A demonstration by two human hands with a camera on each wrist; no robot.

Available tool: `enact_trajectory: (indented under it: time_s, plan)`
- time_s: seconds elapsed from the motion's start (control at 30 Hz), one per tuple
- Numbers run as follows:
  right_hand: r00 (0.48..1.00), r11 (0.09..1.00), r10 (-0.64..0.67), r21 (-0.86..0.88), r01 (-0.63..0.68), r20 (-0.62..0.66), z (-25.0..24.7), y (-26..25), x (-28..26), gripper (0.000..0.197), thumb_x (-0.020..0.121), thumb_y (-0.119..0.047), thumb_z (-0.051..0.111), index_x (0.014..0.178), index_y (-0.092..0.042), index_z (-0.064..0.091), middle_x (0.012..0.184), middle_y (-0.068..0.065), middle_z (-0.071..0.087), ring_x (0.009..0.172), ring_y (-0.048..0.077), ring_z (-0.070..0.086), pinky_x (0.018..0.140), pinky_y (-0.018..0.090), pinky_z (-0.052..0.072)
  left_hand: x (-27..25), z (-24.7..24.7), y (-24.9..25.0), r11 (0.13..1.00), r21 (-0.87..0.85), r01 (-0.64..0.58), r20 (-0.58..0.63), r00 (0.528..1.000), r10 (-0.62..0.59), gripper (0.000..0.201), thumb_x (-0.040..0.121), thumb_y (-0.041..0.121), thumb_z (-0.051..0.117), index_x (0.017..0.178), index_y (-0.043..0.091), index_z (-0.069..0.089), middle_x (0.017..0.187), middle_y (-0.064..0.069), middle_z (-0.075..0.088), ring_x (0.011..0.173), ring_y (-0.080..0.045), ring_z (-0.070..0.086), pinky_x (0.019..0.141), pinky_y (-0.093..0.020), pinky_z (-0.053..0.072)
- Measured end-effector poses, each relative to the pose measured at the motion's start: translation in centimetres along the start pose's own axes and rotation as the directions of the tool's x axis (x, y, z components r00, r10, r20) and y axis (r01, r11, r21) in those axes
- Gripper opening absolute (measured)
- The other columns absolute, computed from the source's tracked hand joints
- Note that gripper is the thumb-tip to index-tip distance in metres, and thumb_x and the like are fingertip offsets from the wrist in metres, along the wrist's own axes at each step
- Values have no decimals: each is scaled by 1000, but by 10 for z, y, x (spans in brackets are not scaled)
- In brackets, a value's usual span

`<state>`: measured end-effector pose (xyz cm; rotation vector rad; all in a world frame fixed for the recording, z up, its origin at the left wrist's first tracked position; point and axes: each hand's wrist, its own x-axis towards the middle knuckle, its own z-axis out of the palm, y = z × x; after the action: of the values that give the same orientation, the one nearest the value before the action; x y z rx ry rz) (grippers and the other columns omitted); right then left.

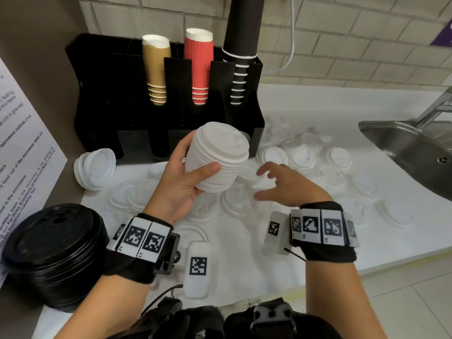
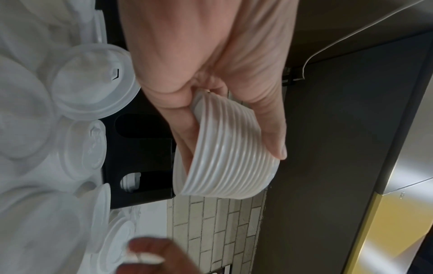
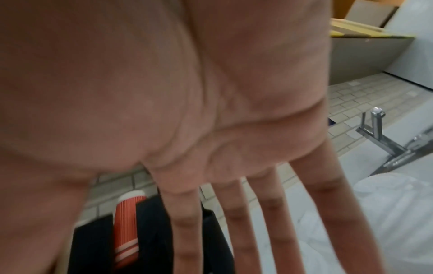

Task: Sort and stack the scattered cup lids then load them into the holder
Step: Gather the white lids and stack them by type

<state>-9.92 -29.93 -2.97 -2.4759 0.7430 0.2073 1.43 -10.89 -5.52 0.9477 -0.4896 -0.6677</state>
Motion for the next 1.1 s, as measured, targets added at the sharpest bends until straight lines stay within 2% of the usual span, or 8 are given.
enact_trajectory:
  time_s: [0.13, 0.37, 0.57, 0.67, 0.77, 0.9, 1.03, 1.1]
  plan:
    - [988, 990, 88, -117, -73, 127, 16, -3, 2, 63, 71, -37, 80, 125, -35, 49, 116, -4, 43, 102, 18, 49, 81, 31, 39, 2, 0, 4, 1000, -4, -12, -4, 1000, 12, 98, 39, 40, 97, 127, 33, 55, 133, -1, 58, 120, -17, 60, 83, -27, 56]
    - [981, 979, 45, -203, -6, 189, 38, -30, 16, 75, 67, -30, 84, 131, -33, 45, 126, 2, 39, 114, 27, 50, 93, 41, 48, 3, -1, 8, 1000, -5, -17, 3, 1000, 17, 98, 39, 40, 97, 127, 33, 54, 132, 0, 58, 120, -17, 60, 82, -28, 56]
    - [987, 961, 28, -275, 16, 158, 48, -40, 27, 63, 75, -20, 77, 128, -22, 43, 127, 7, 41, 117, 29, 47, 91, 41, 48, 3, -4, 11, 1000, 4, -20, -7, 1000, 20, 96, 41, 35, 98, 126, 34, 54, 134, -1, 57, 122, -19, 59, 82, -28, 56]
    - [987, 956, 12, -293, 36, 162, 46, -39, 25, 67, 77, -21, 71, 133, -27, 34, 126, 5, 37, 123, 29, 38, 84, 38, 42, 3, -4, 14, 999, -11, -44, -13, 999, 44, 98, 37, 41, 98, 125, 34, 54, 130, 1, 59, 119, -18, 61, 81, -28, 56]
    - [987, 977, -50, -196, 80, 155, 23, -38, 16, 68, 77, -28, 69, 132, -36, 30, 117, 0, 36, 113, 26, 43, 83, 37, 42, 3, -4, 16, 998, -12, -60, -9, 998, 60, 98, 37, 40, 98, 124, 33, 54, 126, 3, 61, 117, -16, 62, 81, -27, 56]
    - [980, 980, -197, 25, 198, -28, -16, -34, -1, 63, 70, -35, 72, 126, -43, 44, 110, -7, 43, 98, 14, 50, 81, 28, 41, 2, -2, 15, 998, -3, -63, -17, 998, 63, 98, 35, 41, 97, 123, 34, 55, 127, 2, 60, 117, -16, 61, 80, -26, 56]
    - [911, 914, -251, 229, 334, -326, -34, -27, -8, 38, 71, -24, 72, 106, -33, 62, 95, -3, 61, 74, 5, 58, 63, 11, 45, 2, -2, 15, 997, -8, -75, -20, 997, 75, 96, 37, 40, 97, 123, 34, 55, 127, 4, 60, 118, -15, 61, 81, -26, 56]
    - [924, 919, -228, 246, 308, -307, -32, -23, -3, 41, 71, -26, 71, 109, -34, 60, 98, -3, 60, 77, 9, 59, 65, 14, 46, 3, -2, 13, 997, -10, -76, -24, 997, 76, 93, 41, 35, 97, 124, 34, 55, 125, 6, 62, 118, -15, 61, 80, -26, 56]
